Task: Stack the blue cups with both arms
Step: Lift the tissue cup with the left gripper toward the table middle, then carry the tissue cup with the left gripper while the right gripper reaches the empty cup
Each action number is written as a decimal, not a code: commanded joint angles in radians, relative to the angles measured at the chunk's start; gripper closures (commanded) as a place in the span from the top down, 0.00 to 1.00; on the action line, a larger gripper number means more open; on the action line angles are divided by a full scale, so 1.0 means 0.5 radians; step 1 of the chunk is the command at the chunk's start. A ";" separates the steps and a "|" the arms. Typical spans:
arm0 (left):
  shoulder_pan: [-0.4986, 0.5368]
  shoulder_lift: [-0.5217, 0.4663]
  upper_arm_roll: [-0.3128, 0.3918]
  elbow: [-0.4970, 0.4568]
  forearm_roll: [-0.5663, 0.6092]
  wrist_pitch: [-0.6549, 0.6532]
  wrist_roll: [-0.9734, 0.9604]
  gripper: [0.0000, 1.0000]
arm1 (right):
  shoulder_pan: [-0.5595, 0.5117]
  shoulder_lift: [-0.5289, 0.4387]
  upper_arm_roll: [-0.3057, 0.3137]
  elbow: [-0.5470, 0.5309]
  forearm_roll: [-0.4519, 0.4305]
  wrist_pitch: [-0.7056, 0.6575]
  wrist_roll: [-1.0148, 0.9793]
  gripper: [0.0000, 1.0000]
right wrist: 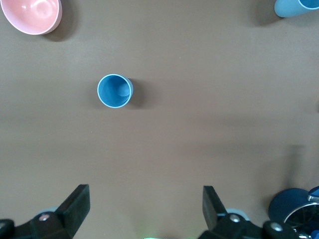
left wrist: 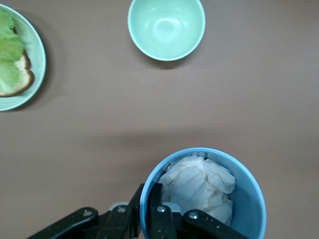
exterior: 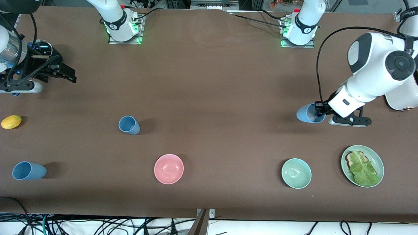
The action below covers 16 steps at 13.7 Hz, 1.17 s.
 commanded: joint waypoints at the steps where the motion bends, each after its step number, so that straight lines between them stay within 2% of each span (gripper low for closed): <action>1: -0.001 0.016 -0.115 0.082 0.066 -0.084 -0.229 0.00 | -0.008 -0.026 0.001 -0.029 0.012 0.020 -0.002 1.00; 6: -0.004 0.037 -0.413 0.134 0.087 -0.109 -0.829 0.00 | -0.005 -0.029 0.007 -0.057 0.009 0.056 -0.002 1.00; 8: -0.028 0.074 -0.581 0.171 0.201 -0.109 -1.176 0.00 | -0.005 -0.029 0.010 -0.066 0.009 0.059 -0.002 1.00; 9: -0.068 0.095 -0.612 0.180 0.213 -0.109 -1.348 0.00 | -0.005 -0.032 0.010 -0.078 0.009 0.063 -0.002 1.00; 14: -0.426 0.258 -0.594 0.352 0.207 -0.109 -1.910 0.00 | -0.005 -0.035 0.014 -0.133 0.009 0.139 -0.005 1.00; 15: -0.518 0.303 -0.561 0.395 0.204 -0.109 -2.014 0.00 | -0.005 -0.041 0.014 -0.170 0.009 0.170 -0.005 1.00; 16: -0.653 0.346 -0.466 0.453 0.207 -0.109 -2.109 0.00 | -0.005 -0.051 0.014 -0.216 0.009 0.209 -0.002 1.00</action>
